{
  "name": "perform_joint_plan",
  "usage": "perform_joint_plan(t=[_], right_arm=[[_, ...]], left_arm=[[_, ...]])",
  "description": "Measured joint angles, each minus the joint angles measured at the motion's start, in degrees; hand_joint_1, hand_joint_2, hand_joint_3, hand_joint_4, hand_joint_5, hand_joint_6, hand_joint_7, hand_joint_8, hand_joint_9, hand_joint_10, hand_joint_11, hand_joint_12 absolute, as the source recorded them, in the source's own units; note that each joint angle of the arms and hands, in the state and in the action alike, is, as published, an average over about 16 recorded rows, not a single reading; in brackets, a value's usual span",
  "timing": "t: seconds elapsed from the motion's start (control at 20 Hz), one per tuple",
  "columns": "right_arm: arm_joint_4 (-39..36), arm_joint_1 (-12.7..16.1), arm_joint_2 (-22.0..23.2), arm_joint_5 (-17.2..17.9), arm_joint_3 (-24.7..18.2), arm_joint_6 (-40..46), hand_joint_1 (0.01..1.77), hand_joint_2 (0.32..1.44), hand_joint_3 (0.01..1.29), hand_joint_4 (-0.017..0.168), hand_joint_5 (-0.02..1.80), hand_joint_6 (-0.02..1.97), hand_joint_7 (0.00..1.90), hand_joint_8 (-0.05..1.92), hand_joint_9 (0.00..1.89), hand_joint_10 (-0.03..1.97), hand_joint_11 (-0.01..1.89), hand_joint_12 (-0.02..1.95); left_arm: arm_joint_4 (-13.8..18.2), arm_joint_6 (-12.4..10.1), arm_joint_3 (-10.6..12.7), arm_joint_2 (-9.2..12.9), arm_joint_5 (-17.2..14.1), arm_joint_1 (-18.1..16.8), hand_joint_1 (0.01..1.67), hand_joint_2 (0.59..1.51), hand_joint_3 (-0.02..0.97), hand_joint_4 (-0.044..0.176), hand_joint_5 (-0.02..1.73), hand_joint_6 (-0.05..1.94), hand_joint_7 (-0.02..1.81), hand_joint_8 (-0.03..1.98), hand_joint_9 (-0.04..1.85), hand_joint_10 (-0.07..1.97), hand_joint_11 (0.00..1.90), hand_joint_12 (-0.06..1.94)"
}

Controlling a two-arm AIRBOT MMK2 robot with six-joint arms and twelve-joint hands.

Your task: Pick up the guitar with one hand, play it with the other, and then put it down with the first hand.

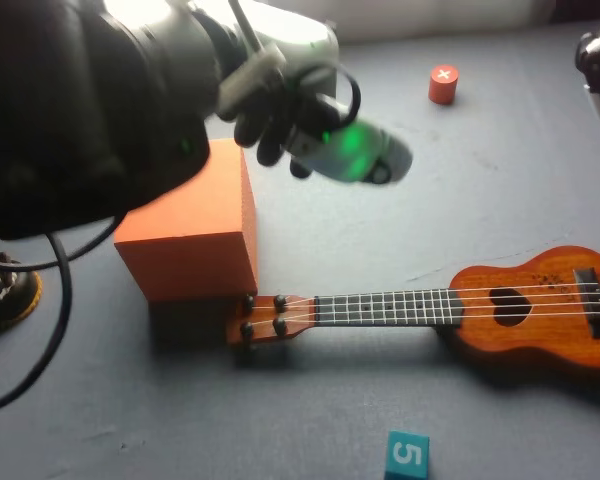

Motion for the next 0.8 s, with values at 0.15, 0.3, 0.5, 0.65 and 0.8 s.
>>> perform_joint_plan(t=[0.15, 0.3, 0.5, 0.65, 0.8], right_arm=[[-0.19, -0.01, -0.08, 0.57, -0.01, -2.29, 0.17, 1.32, 0.02, -0.006, 0.61, 1.46, 0.88, 1.49, 0.73, 1.75, 0.54, 1.86], [-1.36, -0.02, -0.27, 1.52, -0.02, -4.29, 0.2, 1.32, 0.02, -0.005, 0.68, 1.64, 0.97, 1.72, 0.84, 1.91, 0.67, 1.91], [-3.72, -0.03, -0.64, 2.72, -0.02, -5.95, 0.2, 1.33, 0.02, -0.004, 0.73, 1.7, 1.04, 1.73, 0.94, 1.9, 0.75, 1.91], [-5.02, -0.04, -0.81, 3.42, -0.02, -6.54, 0.21, 1.33, 0.02, -0.004, 0.74, 1.71, 1.05, 1.75, 0.97, 1.9, 0.77, 1.91], [-7.07, -0.04, -1.02, 4.3, -0.02, -6.44, 0.21, 1.33, 0.02, -0.003, 0.73, 1.72, 1.04, 1.76, 0.96, 1.9, 0.77, 1.91]], left_arm=[[-5.47, 6.07, -0.72, 1.99, 0.07, -3.54, 0.07, 1.21, 0.019, -0.003, 0.91, 1.25, 1.01, 1.45, 0.98, 1.59, 0.71, 1.81], [-8.64, 9.53, -1.26, 3.31, 0.13, -5.8, 0.06, 1.247, 0.019, -0.003, 0.96, 1.54, 1.05, 1.73, 1.06, 1.86, 0.87, 1.9], [-10.43, 11.19, -1.85, 4.29, 0.51, -7.31, 0.04, 1.279, 0.019, -0.003, 0.97, 1.74, 1.1, 1.83, 1.14, 1.9, 1.02, 1.9], [-10.74, 11.62, -1.95, 4.57, 0.73, -7.73, 0.03, 1.294, 0.019, -0.003, 0.97, 1.77, 1.11, 1.86, 1.16, 1.91, 1.07, 1.9], [-10.81, 11.82, -1.96, 4.65, 0.79, -7.92, 0.03, 1.306, 0.019, -0.003, 0.97, 1.76, 1.1, 1.88, 1.16, 1.91, 1.09, 1.9]])
